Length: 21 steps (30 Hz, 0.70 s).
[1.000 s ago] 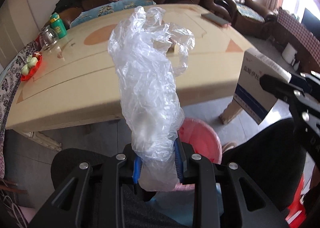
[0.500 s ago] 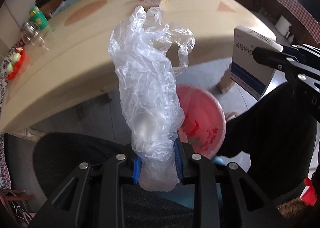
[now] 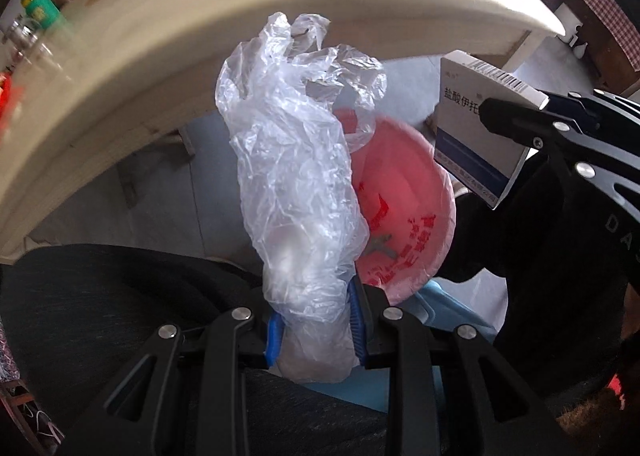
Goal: Collect trash
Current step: 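Lift the medicine box and plastic bag and carry both tools over the pink bin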
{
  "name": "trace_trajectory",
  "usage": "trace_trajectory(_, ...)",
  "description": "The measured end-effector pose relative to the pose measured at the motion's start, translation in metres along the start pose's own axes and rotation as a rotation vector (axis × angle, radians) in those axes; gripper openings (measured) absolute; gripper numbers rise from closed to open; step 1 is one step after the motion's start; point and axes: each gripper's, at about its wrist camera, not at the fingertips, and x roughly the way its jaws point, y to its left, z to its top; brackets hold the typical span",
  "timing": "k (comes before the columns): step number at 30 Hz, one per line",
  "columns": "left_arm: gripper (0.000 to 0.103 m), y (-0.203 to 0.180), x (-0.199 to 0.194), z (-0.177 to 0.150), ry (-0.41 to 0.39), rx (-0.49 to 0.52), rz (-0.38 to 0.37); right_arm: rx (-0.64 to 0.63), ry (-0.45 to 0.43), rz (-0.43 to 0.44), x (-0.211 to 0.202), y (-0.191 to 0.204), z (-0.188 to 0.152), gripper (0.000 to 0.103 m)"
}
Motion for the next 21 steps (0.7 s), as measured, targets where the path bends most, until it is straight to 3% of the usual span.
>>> trace_trajectory(21,0.027,0.025,0.072,0.016,0.179,-0.082,-0.081,0.022,0.145,0.059,0.07,0.007,-0.013,0.021)
